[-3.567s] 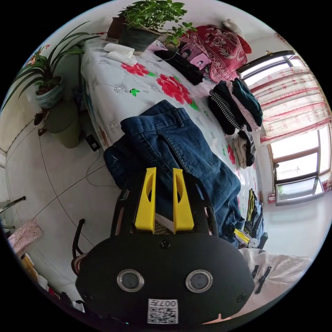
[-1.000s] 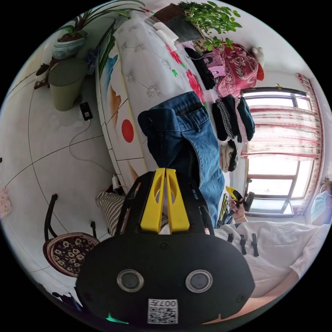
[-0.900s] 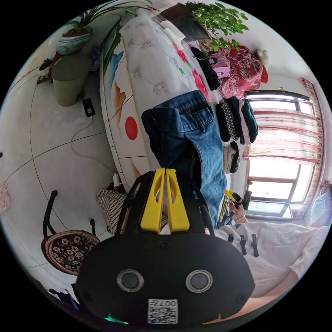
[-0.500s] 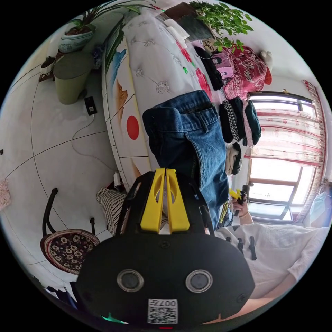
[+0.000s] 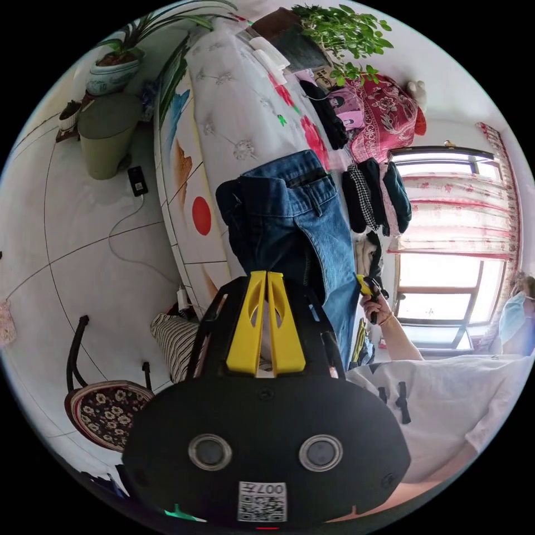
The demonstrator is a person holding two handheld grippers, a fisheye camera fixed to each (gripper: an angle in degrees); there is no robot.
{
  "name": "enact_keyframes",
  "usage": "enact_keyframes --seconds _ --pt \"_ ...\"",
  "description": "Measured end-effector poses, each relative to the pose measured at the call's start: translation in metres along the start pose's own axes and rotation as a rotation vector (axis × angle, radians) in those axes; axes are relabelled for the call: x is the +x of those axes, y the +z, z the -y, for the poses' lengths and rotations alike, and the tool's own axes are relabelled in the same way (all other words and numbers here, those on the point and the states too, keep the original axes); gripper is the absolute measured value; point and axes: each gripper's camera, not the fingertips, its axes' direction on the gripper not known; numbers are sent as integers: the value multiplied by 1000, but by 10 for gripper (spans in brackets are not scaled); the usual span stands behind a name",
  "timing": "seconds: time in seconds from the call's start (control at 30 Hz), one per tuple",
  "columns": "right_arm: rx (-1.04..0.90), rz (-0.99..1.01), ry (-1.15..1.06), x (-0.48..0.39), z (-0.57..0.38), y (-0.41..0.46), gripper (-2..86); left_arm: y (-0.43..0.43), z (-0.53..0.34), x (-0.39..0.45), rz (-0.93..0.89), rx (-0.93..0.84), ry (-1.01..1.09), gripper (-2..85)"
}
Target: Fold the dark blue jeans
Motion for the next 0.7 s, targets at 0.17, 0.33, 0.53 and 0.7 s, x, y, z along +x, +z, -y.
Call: enact_keyframes --seconds 0.17,0.33,0.53,0.7 --pt "243 -55 -41 -9 -7 -62 0 37 55 37 28 -33 99 -10" --pt "392 -125 -184 -39 -41 -87 13 41 91 63 103 -100 221 -10" --pt "354 -451 -305 -54 -128 -25 43 16 78 47 42 -34 153 -10" --pt "555 -377 -124 -14 -238 -36 57 -3 62 13 -127 75 -15 -10"
